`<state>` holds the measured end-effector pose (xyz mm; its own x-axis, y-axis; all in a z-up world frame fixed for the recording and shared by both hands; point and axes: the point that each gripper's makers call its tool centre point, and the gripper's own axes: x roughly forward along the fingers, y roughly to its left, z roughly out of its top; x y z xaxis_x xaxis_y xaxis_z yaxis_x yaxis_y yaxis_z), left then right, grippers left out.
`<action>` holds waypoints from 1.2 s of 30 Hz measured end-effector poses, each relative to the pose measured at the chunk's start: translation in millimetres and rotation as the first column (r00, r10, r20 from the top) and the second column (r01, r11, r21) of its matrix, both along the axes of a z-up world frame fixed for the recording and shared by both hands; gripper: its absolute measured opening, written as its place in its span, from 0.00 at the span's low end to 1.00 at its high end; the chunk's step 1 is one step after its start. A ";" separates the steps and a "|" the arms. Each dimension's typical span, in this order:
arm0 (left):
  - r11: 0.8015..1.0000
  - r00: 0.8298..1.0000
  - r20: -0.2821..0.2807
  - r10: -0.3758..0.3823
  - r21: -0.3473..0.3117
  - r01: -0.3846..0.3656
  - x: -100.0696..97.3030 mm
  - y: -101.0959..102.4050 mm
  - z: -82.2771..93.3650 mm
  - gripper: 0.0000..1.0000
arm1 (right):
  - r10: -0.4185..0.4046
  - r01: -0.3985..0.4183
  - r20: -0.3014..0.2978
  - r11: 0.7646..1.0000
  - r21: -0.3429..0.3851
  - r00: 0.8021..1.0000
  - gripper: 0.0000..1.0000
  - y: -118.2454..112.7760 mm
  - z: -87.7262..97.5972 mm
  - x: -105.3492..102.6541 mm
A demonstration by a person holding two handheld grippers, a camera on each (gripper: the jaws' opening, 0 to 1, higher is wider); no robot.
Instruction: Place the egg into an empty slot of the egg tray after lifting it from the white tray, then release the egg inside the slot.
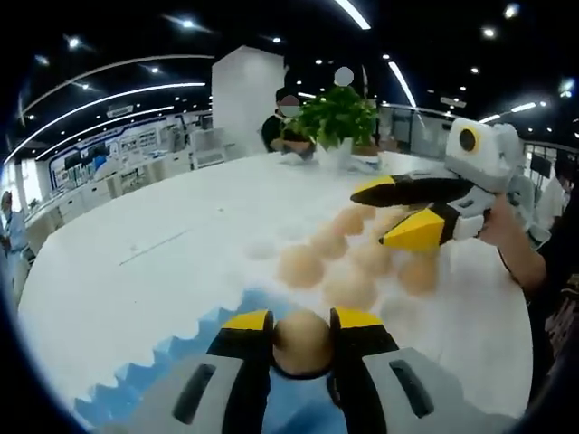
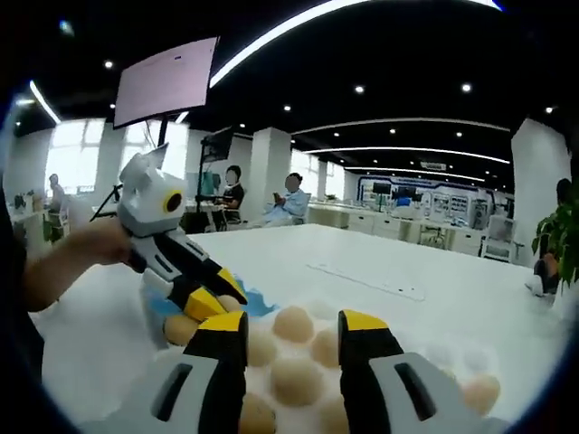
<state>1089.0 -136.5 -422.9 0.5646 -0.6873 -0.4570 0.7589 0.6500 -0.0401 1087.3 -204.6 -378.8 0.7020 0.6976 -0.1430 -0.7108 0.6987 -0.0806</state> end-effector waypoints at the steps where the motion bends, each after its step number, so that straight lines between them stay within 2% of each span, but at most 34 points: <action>1: 1.000 1.000 0.001 -0.002 -0.003 0.002 0.0 0.0 0.1 0.25 | 0.004 -0.004 0.001 1.000 -0.011 1.000 0.43 1.1 -1.3 -0.7; 4: 1.000 1.000 0.001 -0.006 -0.015 0.006 0.1 -0.7 0.0 0.25 | 0.003 -0.003 0.007 0.999 -0.034 1.000 0.43 4.6 -3.9 -2.1; 12: 1.000 1.000 -0.003 -0.011 -0.027 0.011 1.1 0.0 0.6 0.25 | -0.001 0.001 0.000 1.000 -0.031 1.000 0.43 2.7 -4.6 -0.8; 16: 0.994 0.999 0.012 -0.036 -0.104 0.037 -3.6 -7.1 18.5 0.29 | -0.002 0.002 -0.002 0.999 -0.036 1.000 0.43 2.4 -5.6 -0.3; 17: 0.993 0.999 0.014 -0.042 -0.106 0.043 -4.9 -8.3 20.7 0.31 | -0.004 0.004 -0.002 0.999 -0.037 1.000 0.43 2.2 -5.8 -0.2; 23: 0.994 0.993 0.056 -0.107 0.000 0.107 -12.9 -20.4 17.8 0.41 | -0.033 0.032 -0.041 0.999 -0.013 0.999 0.43 -4.1 -8.8 5.2; 32: 0.991 0.989 0.058 -0.136 -0.013 0.137 -13.9 -30.9 19.4 0.42 | -0.040 0.040 -0.046 0.999 -0.013 0.998 0.43 -6.8 -9.5 5.0; 36: 0.990 0.989 0.054 -0.141 -0.009 0.142 -13.5 -33.7 17.6 0.43 | -0.041 0.040 -0.066 0.999 -0.009 0.997 0.44 -6.4 -12.3 4.3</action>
<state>1075.5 -170.1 -405.3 0.4845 -0.7677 -0.4194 0.8444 0.5356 -0.0049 1091.6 -211.0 -391.2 0.7185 0.6674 -0.1958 -0.6859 0.7266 -0.0399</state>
